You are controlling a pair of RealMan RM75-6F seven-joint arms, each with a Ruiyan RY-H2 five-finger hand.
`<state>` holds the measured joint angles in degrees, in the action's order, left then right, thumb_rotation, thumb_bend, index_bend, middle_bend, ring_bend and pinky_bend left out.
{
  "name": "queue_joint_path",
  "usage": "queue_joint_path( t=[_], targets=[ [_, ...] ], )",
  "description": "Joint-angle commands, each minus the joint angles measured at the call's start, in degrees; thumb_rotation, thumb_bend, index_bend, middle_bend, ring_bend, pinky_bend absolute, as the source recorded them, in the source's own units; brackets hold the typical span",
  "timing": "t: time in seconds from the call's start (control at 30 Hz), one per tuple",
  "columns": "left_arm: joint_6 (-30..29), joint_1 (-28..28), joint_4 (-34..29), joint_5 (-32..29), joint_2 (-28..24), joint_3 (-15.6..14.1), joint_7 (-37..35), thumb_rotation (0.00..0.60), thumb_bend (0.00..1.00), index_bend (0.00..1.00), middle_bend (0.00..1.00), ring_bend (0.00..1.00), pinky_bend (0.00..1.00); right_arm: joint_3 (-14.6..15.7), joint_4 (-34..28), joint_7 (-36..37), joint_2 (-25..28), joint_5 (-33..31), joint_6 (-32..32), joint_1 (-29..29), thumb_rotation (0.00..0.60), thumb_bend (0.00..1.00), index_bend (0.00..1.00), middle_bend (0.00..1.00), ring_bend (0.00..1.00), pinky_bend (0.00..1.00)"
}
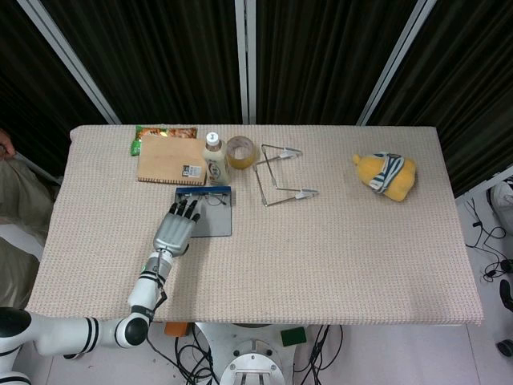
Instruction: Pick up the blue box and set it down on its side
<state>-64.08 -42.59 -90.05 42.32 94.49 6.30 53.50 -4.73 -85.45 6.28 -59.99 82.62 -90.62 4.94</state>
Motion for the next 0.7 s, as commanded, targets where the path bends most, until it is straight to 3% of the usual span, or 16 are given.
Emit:
queue_joint_path(
  t=[0.03,0.23,0.7],
  targets=[
    [0.1,-0.1,0.3,-0.7,0.1,-0.2,-0.1,0.599,0.25,0.24,0.0,0.0,0.12,0.0,0.1,-0.1,0.0,0.0,0.0,0.0,0.6,0.48,0.0,0.0,0.0,0.0],
    [-0.8,-0.6,0.1,-2.6,0.4,-0.2,0.9,0.545,0.25,0.25,0.0,0.0,0.12,0.1,0.3,-0.1,-0.2,0.0,0.0,0.1,0.6,0.48,0.0,0.0,0.0,0.0],
    [1.0,-3.2,1.8,-7.1,0.0,-0.1,2.5,0.514,0.25,0.28,0.0,0.0,0.12,0.2,0.8,-0.3,-0.8,-0.3,0.9,-0.3,0.6,0.48,0.0,0.0,0.0,0.0]
  ],
)
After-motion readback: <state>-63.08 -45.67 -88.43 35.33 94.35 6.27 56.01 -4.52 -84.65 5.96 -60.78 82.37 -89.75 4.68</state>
